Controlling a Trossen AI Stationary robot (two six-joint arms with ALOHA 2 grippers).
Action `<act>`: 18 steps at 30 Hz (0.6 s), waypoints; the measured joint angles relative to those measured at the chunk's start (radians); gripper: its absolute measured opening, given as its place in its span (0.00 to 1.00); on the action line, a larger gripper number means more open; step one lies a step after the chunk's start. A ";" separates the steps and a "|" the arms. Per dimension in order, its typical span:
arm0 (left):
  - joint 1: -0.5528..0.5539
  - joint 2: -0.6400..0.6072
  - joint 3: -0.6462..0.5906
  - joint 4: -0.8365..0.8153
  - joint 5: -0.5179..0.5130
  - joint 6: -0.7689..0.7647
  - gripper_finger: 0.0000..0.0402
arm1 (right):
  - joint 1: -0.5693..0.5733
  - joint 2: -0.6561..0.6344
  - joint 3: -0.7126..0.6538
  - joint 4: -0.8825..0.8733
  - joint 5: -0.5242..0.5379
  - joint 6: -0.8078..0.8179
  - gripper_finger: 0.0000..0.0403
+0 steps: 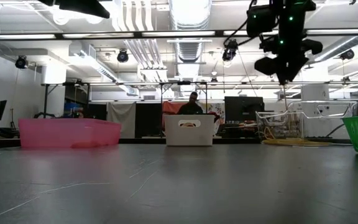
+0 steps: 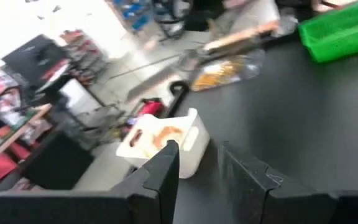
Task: Sort rubber bands into baskets
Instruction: Return to Home Position
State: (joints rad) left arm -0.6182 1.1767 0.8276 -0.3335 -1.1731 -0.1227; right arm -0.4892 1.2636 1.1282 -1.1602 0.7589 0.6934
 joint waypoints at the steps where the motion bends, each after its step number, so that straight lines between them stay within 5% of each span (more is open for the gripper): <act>1: 0.000 0.000 0.000 0.001 -0.021 -0.010 0.24 | 0.005 -0.005 -0.001 0.024 -0.001 -0.008 0.33; 4: 0.000 -0.001 -0.022 0.003 -0.007 0.004 0.24 | 0.080 -0.036 -0.037 0.200 -0.046 -0.101 0.35; 8: 0.000 -0.064 -0.091 0.098 0.045 0.065 0.24 | 0.241 -0.087 -0.185 0.717 -0.144 -0.410 0.36; 12: 0.022 -0.198 -0.230 0.446 0.229 0.374 0.24 | 0.312 -0.138 -0.347 1.280 -0.423 -0.647 0.35; 14: 0.044 -0.300 -0.297 0.582 0.325 0.491 0.24 | 0.311 -0.164 -0.402 1.409 -0.501 -0.677 0.34; 18: 0.050 -0.558 -0.414 0.577 0.351 0.487 0.24 | 0.305 -0.284 -0.502 1.453 -0.547 -0.715 0.29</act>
State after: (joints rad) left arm -0.5677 0.6188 0.4141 0.2432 -0.8217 0.3642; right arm -0.1843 0.9792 0.6262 0.2924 0.2120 -0.0216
